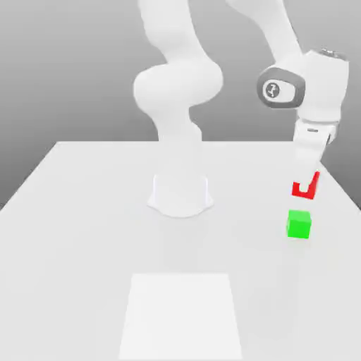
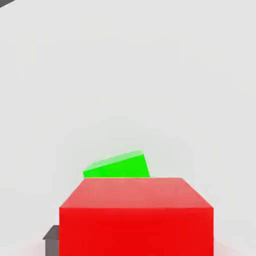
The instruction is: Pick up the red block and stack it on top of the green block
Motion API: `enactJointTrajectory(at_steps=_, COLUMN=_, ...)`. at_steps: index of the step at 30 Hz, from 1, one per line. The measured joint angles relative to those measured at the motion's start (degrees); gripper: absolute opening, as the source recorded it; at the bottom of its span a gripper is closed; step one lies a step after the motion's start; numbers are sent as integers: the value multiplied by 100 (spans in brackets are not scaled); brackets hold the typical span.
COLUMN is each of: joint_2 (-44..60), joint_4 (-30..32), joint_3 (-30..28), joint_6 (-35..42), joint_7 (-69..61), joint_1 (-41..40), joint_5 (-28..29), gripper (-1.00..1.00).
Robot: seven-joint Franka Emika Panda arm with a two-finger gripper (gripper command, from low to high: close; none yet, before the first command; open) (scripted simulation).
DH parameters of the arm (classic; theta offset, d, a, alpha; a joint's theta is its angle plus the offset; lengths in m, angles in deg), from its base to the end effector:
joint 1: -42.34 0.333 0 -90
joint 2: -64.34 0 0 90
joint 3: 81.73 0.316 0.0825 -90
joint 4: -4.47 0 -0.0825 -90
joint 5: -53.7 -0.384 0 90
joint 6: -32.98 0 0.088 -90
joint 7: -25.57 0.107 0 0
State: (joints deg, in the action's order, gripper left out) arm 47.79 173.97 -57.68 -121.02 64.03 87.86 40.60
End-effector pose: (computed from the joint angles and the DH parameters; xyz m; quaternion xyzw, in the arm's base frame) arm 0.1346 0.2956 0.2429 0.9870 0.1602 0.0085 0.0022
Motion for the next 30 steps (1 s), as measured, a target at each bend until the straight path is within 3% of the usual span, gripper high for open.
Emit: enactJointTrajectory(at_steps=30, joint_2=1357, joint_4=-37, joint_3=429, joint_6=-1226, joint_7=976, joint_1=-843, joint_5=1458, gripper=-100)
